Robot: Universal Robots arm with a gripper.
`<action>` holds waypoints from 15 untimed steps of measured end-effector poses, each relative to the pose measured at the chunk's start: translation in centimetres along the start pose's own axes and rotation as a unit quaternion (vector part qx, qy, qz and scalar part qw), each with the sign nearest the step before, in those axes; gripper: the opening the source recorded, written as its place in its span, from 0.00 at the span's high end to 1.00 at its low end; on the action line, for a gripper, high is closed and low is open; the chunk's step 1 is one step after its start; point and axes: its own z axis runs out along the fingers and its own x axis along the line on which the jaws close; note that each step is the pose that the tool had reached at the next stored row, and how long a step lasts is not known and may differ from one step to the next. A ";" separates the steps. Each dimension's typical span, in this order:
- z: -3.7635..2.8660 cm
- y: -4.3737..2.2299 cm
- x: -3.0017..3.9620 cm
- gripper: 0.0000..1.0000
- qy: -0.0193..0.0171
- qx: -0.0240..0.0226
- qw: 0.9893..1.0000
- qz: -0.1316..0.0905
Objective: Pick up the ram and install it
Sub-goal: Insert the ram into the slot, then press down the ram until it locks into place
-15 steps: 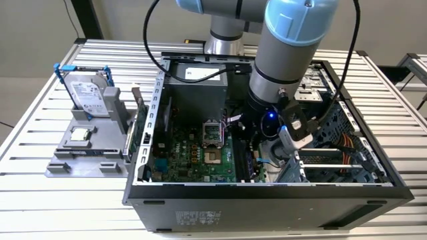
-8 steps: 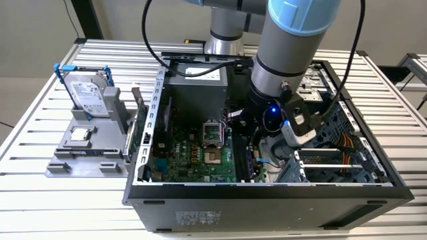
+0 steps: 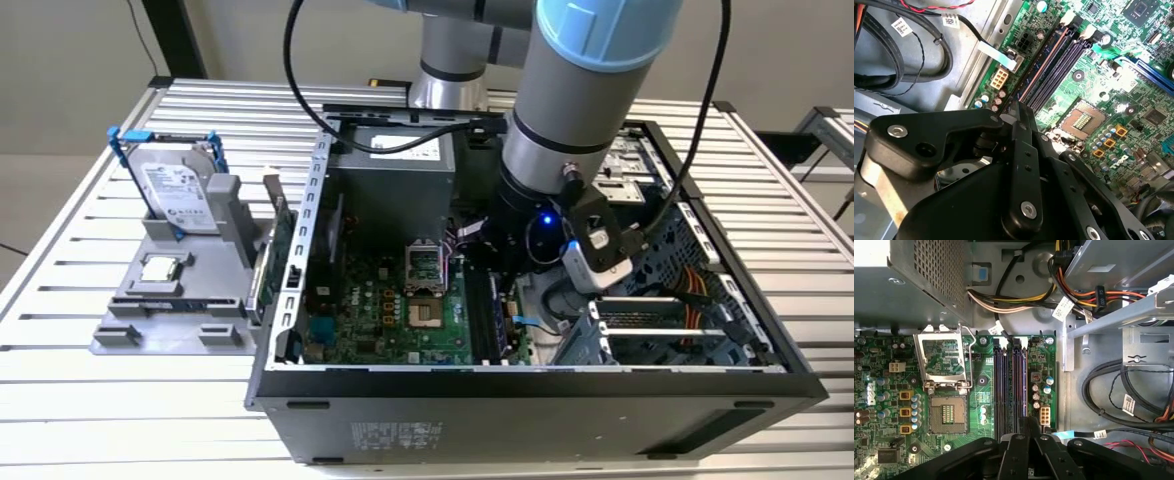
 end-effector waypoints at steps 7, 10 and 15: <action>0.00 0.00 0.00 1.00 0.000 0.000 1.000 0.000; 0.00 0.00 0.00 1.00 0.000 -0.001 1.000 0.000; 0.00 0.00 0.00 1.00 0.000 -0.001 1.000 0.000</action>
